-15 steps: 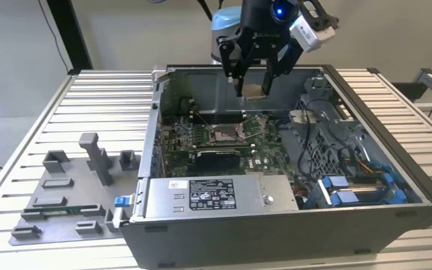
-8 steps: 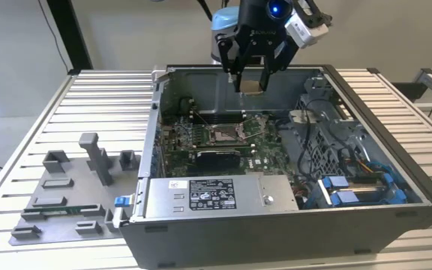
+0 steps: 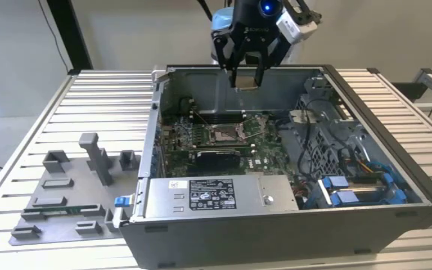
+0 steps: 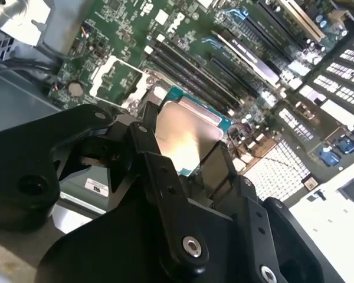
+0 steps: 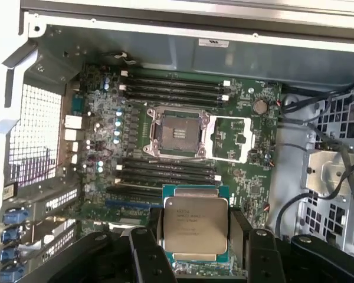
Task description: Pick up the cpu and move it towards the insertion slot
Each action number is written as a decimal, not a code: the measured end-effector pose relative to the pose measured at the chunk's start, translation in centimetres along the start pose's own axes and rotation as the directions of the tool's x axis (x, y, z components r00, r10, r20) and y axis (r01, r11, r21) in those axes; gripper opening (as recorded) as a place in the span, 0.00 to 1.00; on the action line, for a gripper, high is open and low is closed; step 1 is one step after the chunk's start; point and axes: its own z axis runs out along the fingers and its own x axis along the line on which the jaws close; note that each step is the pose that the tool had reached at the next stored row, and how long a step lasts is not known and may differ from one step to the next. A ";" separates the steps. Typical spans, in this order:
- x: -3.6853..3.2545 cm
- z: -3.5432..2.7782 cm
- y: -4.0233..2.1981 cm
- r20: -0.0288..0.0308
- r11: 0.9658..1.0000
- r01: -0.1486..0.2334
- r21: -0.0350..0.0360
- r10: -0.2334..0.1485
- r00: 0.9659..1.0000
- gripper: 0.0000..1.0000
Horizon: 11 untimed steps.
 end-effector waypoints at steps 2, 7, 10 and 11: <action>0.24 0.10 0.33 0.000 1.000 0.000 0.000 0.000 1.000 0.00; 1.05 0.29 0.95 0.000 1.000 -0.002 0.000 0.002 1.000 0.00; 1.49 0.40 1.23 0.000 1.000 -0.006 0.000 0.006 1.000 0.00; 1.63 0.44 1.32 0.000 1.000 -0.007 0.000 0.007 1.000 0.00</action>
